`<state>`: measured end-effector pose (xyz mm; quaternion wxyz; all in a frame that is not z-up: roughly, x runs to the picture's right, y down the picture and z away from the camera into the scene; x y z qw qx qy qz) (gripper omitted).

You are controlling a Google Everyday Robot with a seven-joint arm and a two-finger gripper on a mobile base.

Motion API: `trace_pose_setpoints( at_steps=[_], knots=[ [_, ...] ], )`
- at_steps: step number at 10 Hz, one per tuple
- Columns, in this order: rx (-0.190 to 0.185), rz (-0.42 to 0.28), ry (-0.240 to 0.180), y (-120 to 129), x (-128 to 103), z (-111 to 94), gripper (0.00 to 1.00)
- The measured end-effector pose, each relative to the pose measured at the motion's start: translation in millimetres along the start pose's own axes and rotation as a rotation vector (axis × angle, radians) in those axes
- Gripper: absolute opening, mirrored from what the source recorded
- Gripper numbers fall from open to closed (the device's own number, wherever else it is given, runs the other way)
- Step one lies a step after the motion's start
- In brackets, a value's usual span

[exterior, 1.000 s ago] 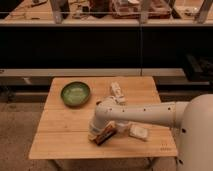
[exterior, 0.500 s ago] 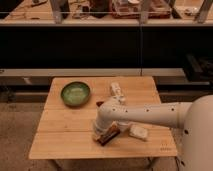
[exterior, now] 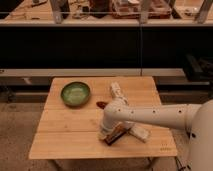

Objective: Push the eraser across the table

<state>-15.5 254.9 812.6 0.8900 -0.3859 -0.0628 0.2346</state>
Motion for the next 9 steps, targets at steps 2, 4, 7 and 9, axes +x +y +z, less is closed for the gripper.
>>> trace_pose_setpoints(
  at_steps=[2, 4, 7, 9],
  knots=[
    [0.012, 0.009, 0.005, -6.0, 13.3, -5.5, 0.09],
    [0.026, 0.011, 0.001, -13.0, 22.5, -11.2, 0.09],
    [0.035, 0.014, 0.006, -20.4, 36.3, -15.0, 0.09],
    [0.041, 0.02, 0.009, -24.6, 44.9, -17.8, 0.09]
  ],
)
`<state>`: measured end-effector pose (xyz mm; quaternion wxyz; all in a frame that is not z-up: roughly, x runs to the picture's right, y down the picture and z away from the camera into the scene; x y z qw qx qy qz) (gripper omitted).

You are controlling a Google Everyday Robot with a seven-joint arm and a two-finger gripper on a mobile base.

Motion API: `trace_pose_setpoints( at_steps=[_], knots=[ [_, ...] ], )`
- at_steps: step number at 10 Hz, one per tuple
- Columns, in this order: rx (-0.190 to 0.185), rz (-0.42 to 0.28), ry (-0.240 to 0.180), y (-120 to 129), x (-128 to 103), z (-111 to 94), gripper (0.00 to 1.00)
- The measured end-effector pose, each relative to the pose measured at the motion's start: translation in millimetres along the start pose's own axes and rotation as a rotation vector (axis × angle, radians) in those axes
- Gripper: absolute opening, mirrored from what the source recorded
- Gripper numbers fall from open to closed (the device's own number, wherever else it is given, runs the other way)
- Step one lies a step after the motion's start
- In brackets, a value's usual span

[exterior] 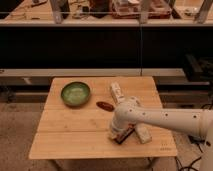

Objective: Push the eraser across the table

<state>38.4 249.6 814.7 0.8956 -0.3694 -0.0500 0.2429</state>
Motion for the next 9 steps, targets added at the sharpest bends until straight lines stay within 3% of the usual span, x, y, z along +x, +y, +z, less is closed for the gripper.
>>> trace_pose_setpoints(
  at_steps=[2, 5, 9],
  knots=[
    [0.001, -0.002, -0.015, -3.9, 3.6, -3.3, 0.09],
    [-0.042, -0.056, -0.132, 9.8, -39.6, -7.0, 0.14],
    [-0.044, -0.057, -0.136, 10.3, -40.4, -7.1, 0.14]
  ],
)
